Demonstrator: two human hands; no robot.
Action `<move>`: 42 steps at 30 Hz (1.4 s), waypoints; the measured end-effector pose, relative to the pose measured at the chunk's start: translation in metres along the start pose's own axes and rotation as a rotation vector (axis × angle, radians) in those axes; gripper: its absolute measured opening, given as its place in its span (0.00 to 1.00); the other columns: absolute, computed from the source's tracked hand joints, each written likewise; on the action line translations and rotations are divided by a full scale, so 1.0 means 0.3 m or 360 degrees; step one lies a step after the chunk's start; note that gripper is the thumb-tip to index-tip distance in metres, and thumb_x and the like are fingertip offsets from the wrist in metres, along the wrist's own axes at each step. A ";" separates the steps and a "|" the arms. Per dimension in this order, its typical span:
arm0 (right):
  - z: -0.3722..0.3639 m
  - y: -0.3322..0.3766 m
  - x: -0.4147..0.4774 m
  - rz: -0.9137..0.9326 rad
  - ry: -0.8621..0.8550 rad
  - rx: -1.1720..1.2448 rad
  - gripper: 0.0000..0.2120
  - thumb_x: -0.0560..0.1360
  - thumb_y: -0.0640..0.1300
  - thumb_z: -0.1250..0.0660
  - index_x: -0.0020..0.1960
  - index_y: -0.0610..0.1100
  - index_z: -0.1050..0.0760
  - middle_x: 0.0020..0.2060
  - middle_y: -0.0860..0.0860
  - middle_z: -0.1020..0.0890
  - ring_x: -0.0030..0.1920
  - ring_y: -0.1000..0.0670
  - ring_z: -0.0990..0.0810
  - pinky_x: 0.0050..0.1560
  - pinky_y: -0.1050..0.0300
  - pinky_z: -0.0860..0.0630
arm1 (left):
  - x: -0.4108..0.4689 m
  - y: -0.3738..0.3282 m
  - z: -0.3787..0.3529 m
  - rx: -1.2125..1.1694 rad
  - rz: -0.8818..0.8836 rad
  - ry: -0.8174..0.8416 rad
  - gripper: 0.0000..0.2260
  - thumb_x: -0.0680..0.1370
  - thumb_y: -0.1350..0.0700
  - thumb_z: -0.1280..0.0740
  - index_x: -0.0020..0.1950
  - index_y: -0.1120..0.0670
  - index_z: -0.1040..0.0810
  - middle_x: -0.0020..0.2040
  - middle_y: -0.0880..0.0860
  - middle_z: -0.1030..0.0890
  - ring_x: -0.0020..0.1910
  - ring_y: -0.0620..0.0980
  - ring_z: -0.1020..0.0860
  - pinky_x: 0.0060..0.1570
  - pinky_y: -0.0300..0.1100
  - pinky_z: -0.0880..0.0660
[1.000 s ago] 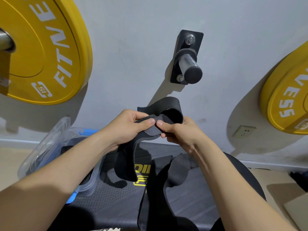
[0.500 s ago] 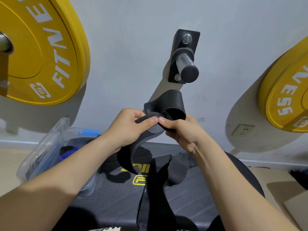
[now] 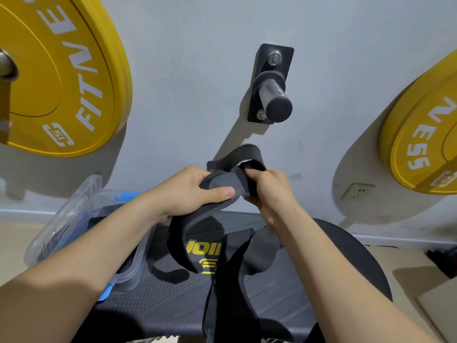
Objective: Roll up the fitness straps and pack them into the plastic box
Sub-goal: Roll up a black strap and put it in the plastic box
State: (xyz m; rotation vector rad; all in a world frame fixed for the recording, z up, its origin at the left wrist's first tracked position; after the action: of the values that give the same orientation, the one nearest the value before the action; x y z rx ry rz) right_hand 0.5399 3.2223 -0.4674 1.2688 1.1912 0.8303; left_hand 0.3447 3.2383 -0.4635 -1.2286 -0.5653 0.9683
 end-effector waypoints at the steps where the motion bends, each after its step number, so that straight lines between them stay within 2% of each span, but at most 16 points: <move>1: 0.012 0.005 0.007 -0.0003 -0.0087 0.0058 0.10 0.82 0.36 0.34 0.45 0.42 0.16 0.35 0.49 0.12 0.33 0.53 0.14 0.34 0.58 0.18 | -0.008 0.008 -0.001 0.0051 0.0046 0.0128 0.12 0.84 0.46 0.29 0.48 0.52 0.11 0.47 0.52 0.10 0.43 0.44 0.13 0.41 0.36 0.20; 5: 0.049 0.015 0.029 -0.0023 -0.0304 0.0295 0.11 0.85 0.35 0.41 0.52 0.44 0.20 0.42 0.48 0.10 0.39 0.51 0.13 0.31 0.58 0.19 | -0.019 0.057 0.017 0.0206 0.0262 0.0361 0.22 0.89 0.46 0.41 0.53 0.58 0.14 0.51 0.55 0.10 0.46 0.49 0.13 0.49 0.40 0.20; 8: 0.065 0.018 0.046 -0.0028 -0.0412 0.0451 0.13 0.83 0.34 0.42 0.63 0.44 0.26 0.52 0.48 0.11 0.47 0.48 0.16 0.37 0.57 0.20 | -0.016 0.086 0.038 0.0334 0.0390 0.0431 0.16 0.88 0.51 0.38 0.50 0.58 0.16 0.48 0.51 0.11 0.44 0.50 0.16 0.51 0.42 0.23; 11: 0.065 0.033 0.046 -0.0048 -0.0453 0.0486 0.12 0.83 0.39 0.38 0.63 0.47 0.22 0.56 0.48 0.18 0.48 0.48 0.20 0.37 0.55 0.22 | -0.008 0.095 0.062 0.0714 0.0414 0.0301 0.07 0.76 0.49 0.36 0.41 0.50 0.27 0.39 0.49 0.27 0.40 0.51 0.30 0.45 0.47 0.34; 13: 0.038 0.037 0.031 -0.0078 -0.0369 0.0427 0.09 0.83 0.39 0.38 0.59 0.47 0.22 0.49 0.46 0.19 0.46 0.46 0.20 0.36 0.55 0.20 | -0.004 0.106 0.072 0.0954 0.0427 0.0228 0.06 0.76 0.49 0.31 0.49 0.49 0.24 0.48 0.48 0.24 0.47 0.50 0.25 0.49 0.46 0.28; 16: -0.031 0.029 -0.010 -0.0112 -0.0192 0.0104 0.05 0.83 0.38 0.41 0.55 0.42 0.28 0.42 0.45 0.20 0.38 0.47 0.19 0.41 0.50 0.19 | -0.004 0.112 0.076 0.1139 0.0206 0.0192 0.39 0.73 0.48 0.21 0.79 0.40 0.37 0.71 0.47 0.33 0.71 0.48 0.32 0.72 0.48 0.29; 19: -0.114 0.014 -0.042 -0.0010 0.0171 -0.0064 0.25 0.82 0.34 0.45 0.76 0.49 0.37 0.44 0.47 0.15 0.35 0.52 0.15 0.36 0.55 0.19 | 0.004 0.067 0.034 0.0741 -0.0187 0.0060 0.52 0.65 0.38 0.15 0.80 0.34 0.43 0.73 0.40 0.37 0.70 0.37 0.32 0.66 0.34 0.30; 22: -0.171 -0.009 -0.052 0.0090 0.0425 -0.0057 0.43 0.81 0.32 0.41 0.86 0.58 0.55 0.58 0.43 0.15 0.40 0.54 0.12 0.40 0.56 0.18 | 0.021 0.042 0.016 0.0700 -0.0518 -0.0223 0.40 0.69 0.50 0.17 0.75 0.37 0.33 0.68 0.42 0.33 0.62 0.28 0.28 0.54 0.24 0.27; 24: -0.183 -0.016 -0.046 0.0157 0.0428 -0.0070 0.47 0.78 0.33 0.36 0.86 0.59 0.56 0.53 0.45 0.17 0.42 0.53 0.13 0.46 0.53 0.16 | 0.020 0.031 0.015 0.0770 -0.0607 -0.0298 0.29 0.75 0.60 0.23 0.71 0.40 0.26 0.64 0.45 0.29 0.59 0.32 0.25 0.55 0.26 0.27; 27: -0.181 -0.003 -0.041 0.0273 0.0243 -0.0136 0.38 0.77 0.37 0.28 0.80 0.57 0.43 0.52 0.50 0.23 0.45 0.53 0.14 0.53 0.50 0.15 | 0.024 0.034 0.021 0.0785 -0.0558 -0.0249 0.18 0.81 0.61 0.29 0.62 0.38 0.23 0.57 0.42 0.20 0.57 0.38 0.20 0.56 0.34 0.24; 30: -0.174 0.006 -0.044 0.0367 0.0089 -0.0107 0.30 0.71 0.47 0.18 0.64 0.58 0.33 0.54 0.50 0.22 0.48 0.51 0.13 0.47 0.51 0.14 | 0.024 0.034 0.036 0.0685 -0.0446 -0.0217 0.17 0.84 0.60 0.31 0.58 0.35 0.25 0.50 0.31 0.15 0.53 0.31 0.18 0.50 0.27 0.25; 34: -0.153 0.040 -0.039 0.0540 -0.0185 -0.0073 0.32 0.62 0.59 0.12 0.55 0.46 0.24 0.44 0.48 0.13 0.37 0.54 0.15 0.36 0.61 0.21 | 0.026 0.055 0.054 0.0549 -0.0201 0.0016 0.09 0.85 0.63 0.34 0.56 0.50 0.18 0.49 0.45 0.10 0.50 0.44 0.12 0.53 0.40 0.18; 36: -0.132 0.056 -0.028 0.0647 -0.0254 -0.0026 0.24 0.65 0.57 0.13 0.46 0.43 0.21 0.36 0.53 0.16 0.35 0.56 0.19 0.35 0.65 0.24 | 0.020 0.060 0.069 0.0544 -0.0117 0.0067 0.11 0.82 0.65 0.34 0.49 0.53 0.15 0.45 0.49 0.10 0.46 0.47 0.12 0.51 0.43 0.17; 38: -0.118 0.063 -0.017 0.0733 -0.0326 -0.0090 0.15 0.75 0.54 0.20 0.44 0.44 0.20 0.33 0.54 0.19 0.35 0.56 0.24 0.36 0.62 0.27 | 0.006 0.058 0.083 0.0463 -0.0017 0.0077 0.15 0.79 0.65 0.35 0.39 0.50 0.14 0.37 0.47 0.12 0.35 0.43 0.15 0.36 0.35 0.22; 40: -0.120 0.065 -0.012 0.0868 -0.0354 -0.0340 0.09 0.84 0.50 0.31 0.52 0.45 0.19 0.36 0.54 0.20 0.37 0.54 0.25 0.40 0.55 0.28 | 0.004 0.059 0.092 0.0370 0.0042 0.0055 0.14 0.77 0.61 0.35 0.36 0.50 0.15 0.33 0.45 0.15 0.30 0.40 0.19 0.30 0.31 0.27; 42: -0.133 0.055 -0.014 0.0910 -0.0297 -0.0482 0.04 0.87 0.46 0.38 0.59 0.48 0.25 0.36 0.51 0.21 0.36 0.49 0.24 0.39 0.49 0.28 | 0.006 0.053 0.101 0.0303 0.0018 -0.0038 0.06 0.72 0.55 0.32 0.39 0.53 0.16 0.35 0.45 0.15 0.33 0.43 0.19 0.37 0.35 0.25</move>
State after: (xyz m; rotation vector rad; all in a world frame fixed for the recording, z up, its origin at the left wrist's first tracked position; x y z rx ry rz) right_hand 0.5029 3.2315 -0.4464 1.4114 0.5231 1.2222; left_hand 0.3164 3.2561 -0.4705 -1.0528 -0.4740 1.0235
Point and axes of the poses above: each hand's wrist, its own x-axis towards the middle knuckle, its own z-axis out of the back of the hand, y = z × x, the point moved 3 cm from there along x, towards the middle knuckle
